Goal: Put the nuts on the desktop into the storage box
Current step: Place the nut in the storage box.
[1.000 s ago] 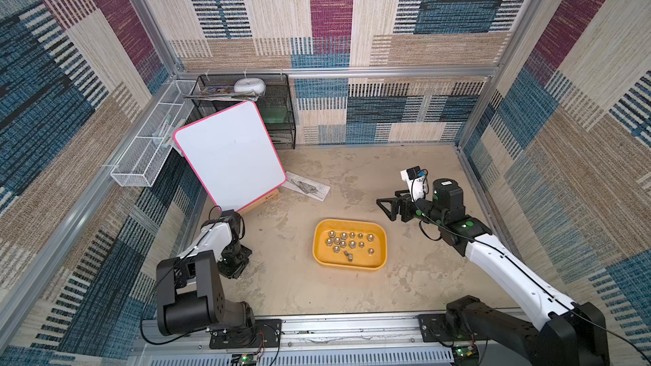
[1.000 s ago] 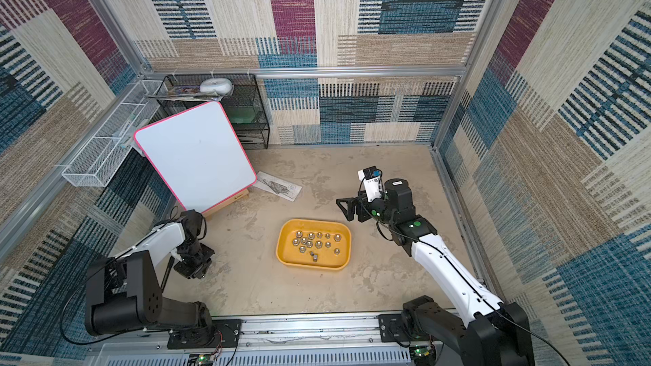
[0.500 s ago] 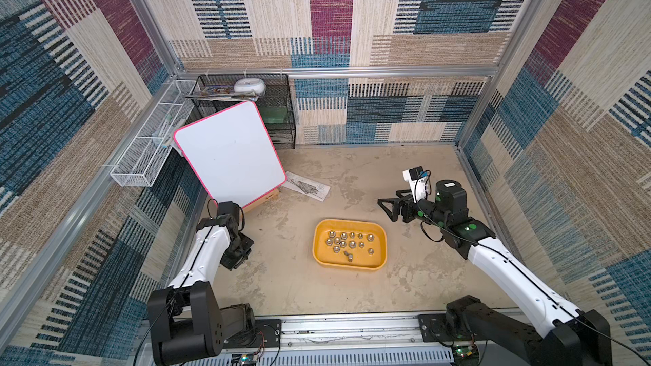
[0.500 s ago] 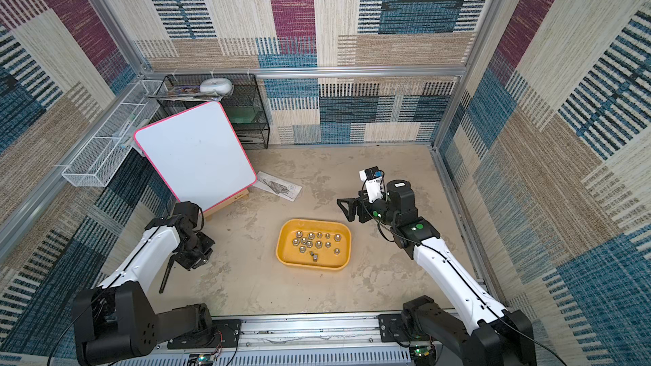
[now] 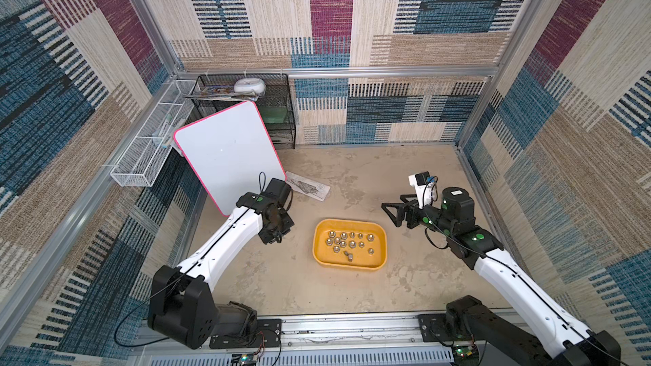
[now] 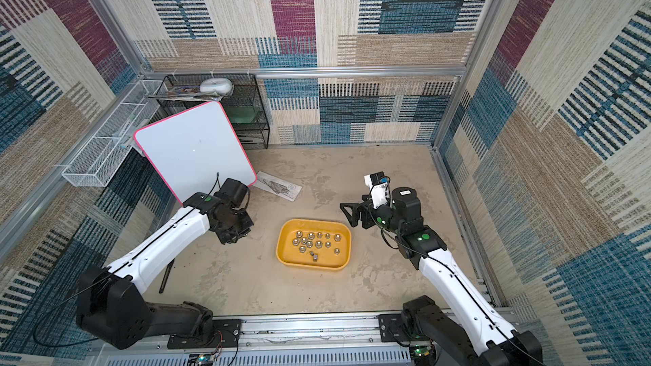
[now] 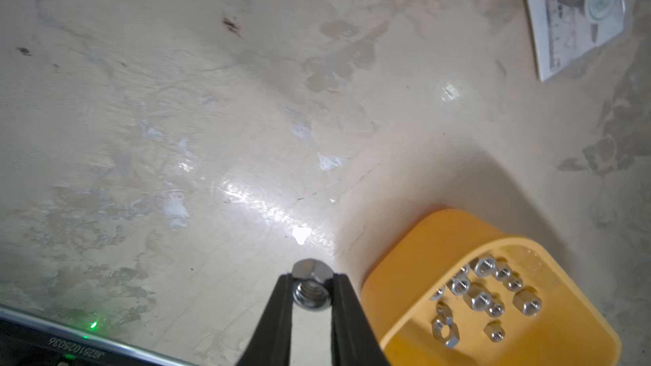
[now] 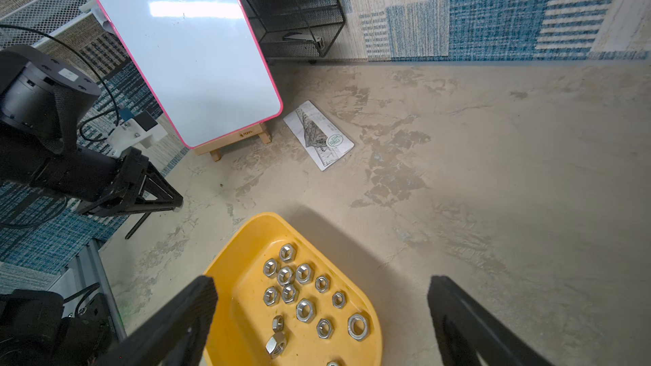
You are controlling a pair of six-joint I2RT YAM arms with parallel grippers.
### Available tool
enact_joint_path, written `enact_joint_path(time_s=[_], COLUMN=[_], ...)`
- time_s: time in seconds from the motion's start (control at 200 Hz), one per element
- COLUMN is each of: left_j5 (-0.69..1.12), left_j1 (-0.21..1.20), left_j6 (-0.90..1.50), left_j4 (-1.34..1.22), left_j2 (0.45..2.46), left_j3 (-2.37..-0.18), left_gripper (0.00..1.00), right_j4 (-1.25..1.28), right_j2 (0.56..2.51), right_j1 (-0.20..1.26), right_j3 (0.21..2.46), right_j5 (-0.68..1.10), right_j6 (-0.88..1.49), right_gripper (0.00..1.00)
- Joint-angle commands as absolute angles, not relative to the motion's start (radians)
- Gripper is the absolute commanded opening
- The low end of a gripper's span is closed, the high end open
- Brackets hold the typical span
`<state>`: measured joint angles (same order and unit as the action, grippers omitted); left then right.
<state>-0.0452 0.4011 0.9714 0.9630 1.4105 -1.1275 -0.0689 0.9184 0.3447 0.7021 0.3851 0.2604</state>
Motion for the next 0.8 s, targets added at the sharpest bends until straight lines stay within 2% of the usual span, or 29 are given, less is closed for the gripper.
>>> enact_joint_path(time_s=[0.0,0.371,0.796], left_j5=[-0.054,-0.047,-0.027], left_j1=[0.497,0.730,0.791], left_j6=[1.019,1.017,0.994], left_j4=[0.955,0.886,0.877], left_j2=[1.470,1.673,1.765], left_j3=[-1.172,-1.244,-1.243], left_gripper=[0.22,0.23,0.24], right_j4=[-0.087,-0.132,-0.150], right_j2=[0.890,0.755,0.703], right_j1=[0.345,0.344,0.345], right_j3=[0.687,0.631,0.613], right_j5=[0.370,0.279,0.245], right_j6=[0.275,0.318,0.330], right_gripper=[0.99,0.99,0.99])
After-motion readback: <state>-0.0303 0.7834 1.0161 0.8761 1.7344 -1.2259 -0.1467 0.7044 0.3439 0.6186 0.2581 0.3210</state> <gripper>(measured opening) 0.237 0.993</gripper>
